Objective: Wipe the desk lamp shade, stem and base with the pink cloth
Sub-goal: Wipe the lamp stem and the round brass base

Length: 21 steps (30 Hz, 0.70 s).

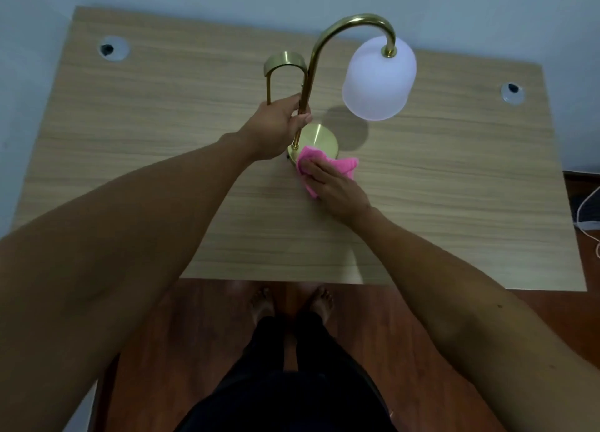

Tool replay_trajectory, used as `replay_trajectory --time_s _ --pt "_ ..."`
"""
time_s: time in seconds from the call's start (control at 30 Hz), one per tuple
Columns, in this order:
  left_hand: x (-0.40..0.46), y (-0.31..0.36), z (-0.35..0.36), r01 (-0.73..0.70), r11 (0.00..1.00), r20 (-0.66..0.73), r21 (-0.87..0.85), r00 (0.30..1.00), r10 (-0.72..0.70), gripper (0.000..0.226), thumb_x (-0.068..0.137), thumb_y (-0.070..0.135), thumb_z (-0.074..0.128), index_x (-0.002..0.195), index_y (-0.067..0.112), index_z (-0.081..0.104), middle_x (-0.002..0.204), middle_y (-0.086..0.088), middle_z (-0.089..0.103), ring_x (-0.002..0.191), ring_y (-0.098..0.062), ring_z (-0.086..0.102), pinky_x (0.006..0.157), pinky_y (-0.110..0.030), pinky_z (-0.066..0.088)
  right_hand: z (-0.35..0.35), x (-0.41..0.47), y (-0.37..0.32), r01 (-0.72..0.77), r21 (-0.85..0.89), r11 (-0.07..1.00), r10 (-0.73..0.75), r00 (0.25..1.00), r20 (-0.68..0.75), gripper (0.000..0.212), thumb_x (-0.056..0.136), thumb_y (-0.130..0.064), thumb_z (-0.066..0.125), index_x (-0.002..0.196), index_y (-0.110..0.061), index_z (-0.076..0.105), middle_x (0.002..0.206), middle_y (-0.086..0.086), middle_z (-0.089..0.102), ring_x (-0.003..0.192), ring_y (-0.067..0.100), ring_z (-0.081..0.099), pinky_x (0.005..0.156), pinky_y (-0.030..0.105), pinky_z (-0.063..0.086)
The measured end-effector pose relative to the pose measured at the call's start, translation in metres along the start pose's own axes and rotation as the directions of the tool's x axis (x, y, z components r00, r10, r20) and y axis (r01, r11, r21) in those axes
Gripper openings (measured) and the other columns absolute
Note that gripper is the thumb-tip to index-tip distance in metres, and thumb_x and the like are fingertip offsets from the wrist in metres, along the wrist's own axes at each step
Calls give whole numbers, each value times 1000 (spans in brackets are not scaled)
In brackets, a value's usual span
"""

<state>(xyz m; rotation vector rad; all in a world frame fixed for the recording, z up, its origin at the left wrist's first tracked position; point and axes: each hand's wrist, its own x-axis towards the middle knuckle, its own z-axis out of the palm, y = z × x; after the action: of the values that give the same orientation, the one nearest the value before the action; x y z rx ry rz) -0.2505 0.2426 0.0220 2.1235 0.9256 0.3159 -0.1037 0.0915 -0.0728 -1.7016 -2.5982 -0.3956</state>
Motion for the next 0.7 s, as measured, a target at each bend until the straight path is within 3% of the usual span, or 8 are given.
replay_trajectory --time_s 0.1,0.17,0.27,0.37,0.47,0.53,0.6,0.7 --pt "1 -1 -1 9 1000 14 5 1000 -9 21 100 34 48 104 18 60 90 -5 69 83 -23 64 63 -23 43 6 -21 14 -79 153 985 68 995 77 53 87 4 50 139 1 57 145 18 58 142 32 42 125 27 20" --pt "1 0 -1 11 1000 18 9 1000 -11 20 100 35 48 104 19 59 91 -5 69 85 -23 64 65 -25 44 2 -33 27 -291 311 905 248 954 171 53 92 0 47 145 -1 50 151 17 49 143 33 44 116 41 41" --pt "0 0 -2 16 1000 21 13 1000 -16 21 100 36 47 105 19 59 93 -6 69 87 -24 65 74 -36 50 -8 -30 48 -617 464 636 565 781 264 52 93 -2 52 144 -7 52 153 13 47 141 35 44 114 50 43" --pt "0 0 -1 11 1000 9 14 1000 -11 22 101 35 47 105 17 58 92 -9 69 86 -26 64 73 -38 50 -12 -1 62 -733 610 302 751 577 322 37 94 3 51 127 -5 67 132 10 65 123 26 59 108 37 47" --pt "0 0 1 -2 1000 17 15 1000 1 22 101 34 47 105 16 58 92 -11 69 86 -27 64 69 -30 48 -13 26 51 -767 630 125 770 475 426 27 104 -14 53 121 2 66 101 11 66 90 25 62 82 34 54" --pt "0 0 2 0 1000 13 7 1000 0 23 101 33 47 106 14 58 93 -13 69 86 -28 65 67 -27 46 -17 36 31 -787 596 160 734 499 461 30 102 -11 53 130 -7 63 123 18 63 106 30 62 91 34 53" --pt "0 0 3 8 1000 5 -1 1000 -8 23 101 33 47 106 14 58 94 -14 69 86 -28 66 68 -31 48 -18 40 10 -771 631 83 711 489 505 52 94 4 51 144 -11 52 152 14 44 132 31 51 100 26 46" --pt "0 0 3 16 1000 0 3 1000 -16 23 101 35 47 104 15 58 93 -13 69 87 -29 67 75 -39 50 -21 47 -19 -795 605 -41 770 361 526 62 90 6 54 150 -7 42 155 13 35 129 33 51 81 4 46"
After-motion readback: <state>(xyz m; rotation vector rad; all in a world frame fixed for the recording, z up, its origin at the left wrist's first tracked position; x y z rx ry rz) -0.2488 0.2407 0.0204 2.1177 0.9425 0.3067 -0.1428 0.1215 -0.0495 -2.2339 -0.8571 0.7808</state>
